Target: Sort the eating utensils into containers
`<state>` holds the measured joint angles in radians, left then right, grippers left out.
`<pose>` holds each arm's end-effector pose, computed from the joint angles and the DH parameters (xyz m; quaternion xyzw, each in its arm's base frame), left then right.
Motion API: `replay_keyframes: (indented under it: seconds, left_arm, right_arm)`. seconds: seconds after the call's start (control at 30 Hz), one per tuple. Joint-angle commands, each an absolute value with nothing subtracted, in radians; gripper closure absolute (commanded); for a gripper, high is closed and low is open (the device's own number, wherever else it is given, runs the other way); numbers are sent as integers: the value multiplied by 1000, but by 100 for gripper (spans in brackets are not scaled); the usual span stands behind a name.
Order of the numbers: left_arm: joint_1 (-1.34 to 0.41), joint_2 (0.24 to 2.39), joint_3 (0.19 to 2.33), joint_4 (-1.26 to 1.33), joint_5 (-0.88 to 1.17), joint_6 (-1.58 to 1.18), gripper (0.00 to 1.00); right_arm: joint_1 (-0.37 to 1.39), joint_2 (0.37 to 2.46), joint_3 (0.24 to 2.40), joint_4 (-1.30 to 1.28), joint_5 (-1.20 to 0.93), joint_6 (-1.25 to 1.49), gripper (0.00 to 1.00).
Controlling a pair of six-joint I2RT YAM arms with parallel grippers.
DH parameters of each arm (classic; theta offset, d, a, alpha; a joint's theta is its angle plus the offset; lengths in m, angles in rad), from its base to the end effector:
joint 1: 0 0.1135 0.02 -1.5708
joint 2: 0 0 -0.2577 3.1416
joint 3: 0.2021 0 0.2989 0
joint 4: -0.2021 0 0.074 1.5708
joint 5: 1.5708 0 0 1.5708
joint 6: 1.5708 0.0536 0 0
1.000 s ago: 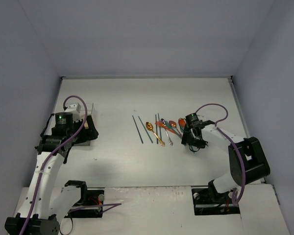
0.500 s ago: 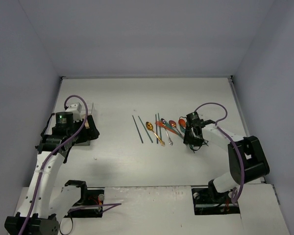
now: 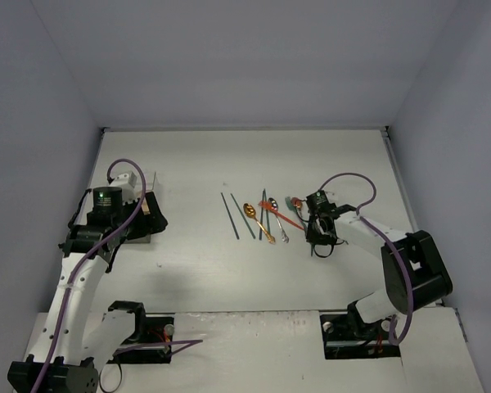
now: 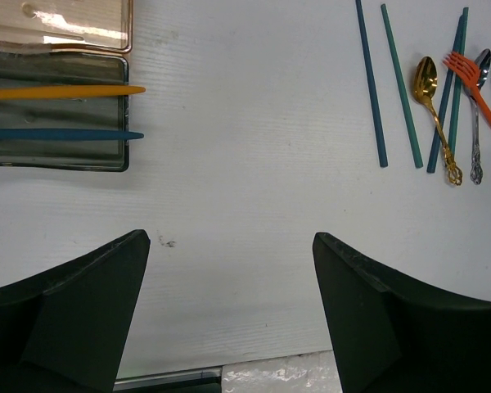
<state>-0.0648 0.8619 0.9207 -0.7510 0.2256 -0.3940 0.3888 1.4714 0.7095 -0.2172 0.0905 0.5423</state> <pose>0.2369 -0.0274 0.3056 -0.1001 0.8950 -0.1953 0.3884 0.2968 0.1163 0.1055 0.0864 0.9518 0.0921 0.2797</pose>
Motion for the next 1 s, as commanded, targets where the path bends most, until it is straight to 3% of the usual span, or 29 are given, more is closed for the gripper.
replay_keyframes:
  seconds: [0.0, 0.1, 0.67, 0.97]
  left_arm:
    - [-78, 856, 974, -696, 255, -423, 21]
    - [-84, 857, 986, -696, 263, -440, 21]
    - [-155, 877, 1046, -627, 365, -579, 21]
    - [-477, 983, 1105, -446, 211, -737, 21]
  right_arm:
    - [405, 1466, 663, -278, 63, 574, 95]
    - [408, 1428, 668, -281, 67, 564, 100]
    - [540, 1163, 792, -310, 94, 529, 100]
    - [724, 1115, 1008, -300, 32, 377, 100]
